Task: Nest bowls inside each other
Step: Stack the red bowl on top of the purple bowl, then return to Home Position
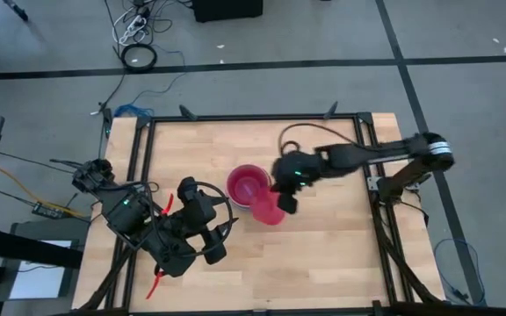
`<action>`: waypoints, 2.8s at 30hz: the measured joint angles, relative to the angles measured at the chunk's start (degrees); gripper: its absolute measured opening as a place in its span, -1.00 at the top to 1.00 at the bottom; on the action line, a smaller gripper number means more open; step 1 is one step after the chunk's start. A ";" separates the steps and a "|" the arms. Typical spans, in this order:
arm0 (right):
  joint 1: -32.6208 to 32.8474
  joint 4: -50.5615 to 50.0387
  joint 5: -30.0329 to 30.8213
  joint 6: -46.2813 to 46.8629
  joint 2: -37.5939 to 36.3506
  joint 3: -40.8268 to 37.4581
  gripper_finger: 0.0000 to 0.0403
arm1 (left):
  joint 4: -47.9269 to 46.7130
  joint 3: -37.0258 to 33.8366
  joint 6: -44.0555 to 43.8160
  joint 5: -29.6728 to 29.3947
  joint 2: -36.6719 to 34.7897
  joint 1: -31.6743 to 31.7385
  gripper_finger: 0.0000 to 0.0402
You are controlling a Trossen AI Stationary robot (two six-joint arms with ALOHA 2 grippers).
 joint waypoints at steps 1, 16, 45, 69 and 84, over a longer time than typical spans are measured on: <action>-1.13 1.36 -1.21 -1.75 1.97 0.09 1.00 | -0.02 -0.03 0.00 0.00 0.01 0.00 -0.23; -10.98 -1.43 -1.16 -13.41 21.17 13.38 1.00 | -0.01 -0.03 0.21 0.31 0.20 -0.20 -0.23; -11.62 -6.29 3.48 -17.96 19.95 16.32 0.12 | -0.24 -0.88 -0.70 0.58 0.29 -0.42 -0.23; 6.13 3.84 23.90 -8.36 -43.84 -21.14 0.98 | -18.88 -16.53 -26.61 -26.60 -8.98 -21.54 -0.10; 16.72 23.48 24.04 -5.34 -78.97 -57.00 1.00 | -12.22 -61.76 -56.98 -34.25 -27.55 -23.31 0.50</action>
